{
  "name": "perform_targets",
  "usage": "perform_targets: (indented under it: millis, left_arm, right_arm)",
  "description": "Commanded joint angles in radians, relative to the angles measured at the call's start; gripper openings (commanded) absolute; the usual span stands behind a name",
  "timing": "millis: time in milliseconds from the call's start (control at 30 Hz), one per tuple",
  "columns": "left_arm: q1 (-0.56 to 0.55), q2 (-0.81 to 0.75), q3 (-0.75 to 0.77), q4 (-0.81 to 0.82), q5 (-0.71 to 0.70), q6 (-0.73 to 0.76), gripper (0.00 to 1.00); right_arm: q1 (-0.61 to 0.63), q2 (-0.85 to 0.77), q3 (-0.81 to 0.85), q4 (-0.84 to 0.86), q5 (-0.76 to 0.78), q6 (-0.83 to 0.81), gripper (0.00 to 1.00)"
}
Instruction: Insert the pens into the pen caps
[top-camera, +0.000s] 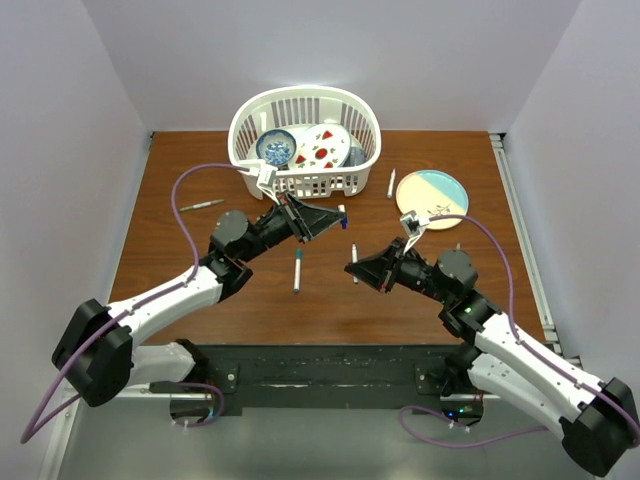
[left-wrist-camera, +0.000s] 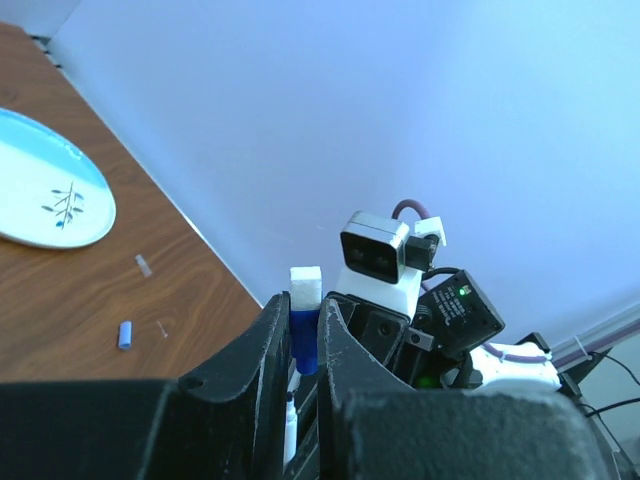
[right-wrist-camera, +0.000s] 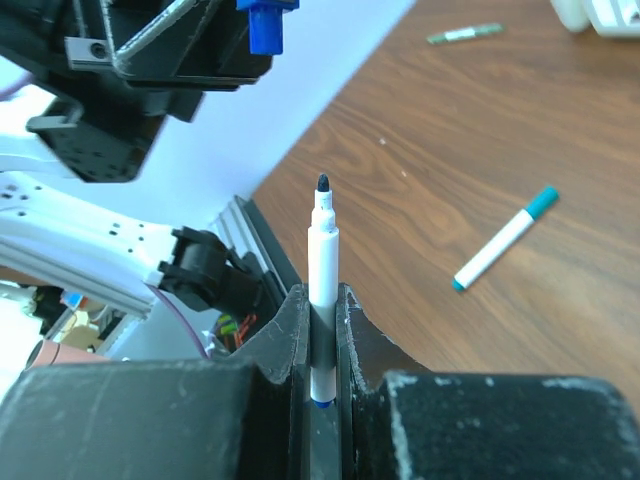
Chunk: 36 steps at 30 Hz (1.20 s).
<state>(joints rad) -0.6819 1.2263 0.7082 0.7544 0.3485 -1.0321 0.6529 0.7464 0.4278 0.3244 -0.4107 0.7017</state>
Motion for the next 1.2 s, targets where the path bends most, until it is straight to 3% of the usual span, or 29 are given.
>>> perform_targets:
  millis: [0, 1167]
  left_arm:
    - [0.004, -0.013, -0.015, 0.137, 0.023, -0.013, 0.0]
    - [-0.031, 0.079, -0.044, 0.25, 0.053, -0.068, 0.0]
  right_arm:
    - [0.004, 0.004, -0.02, 0.165, -0.048, 0.013, 0.0]
    - [0.01, 0.008, -0.017, 0.156, -0.028, 0.015, 0.0]
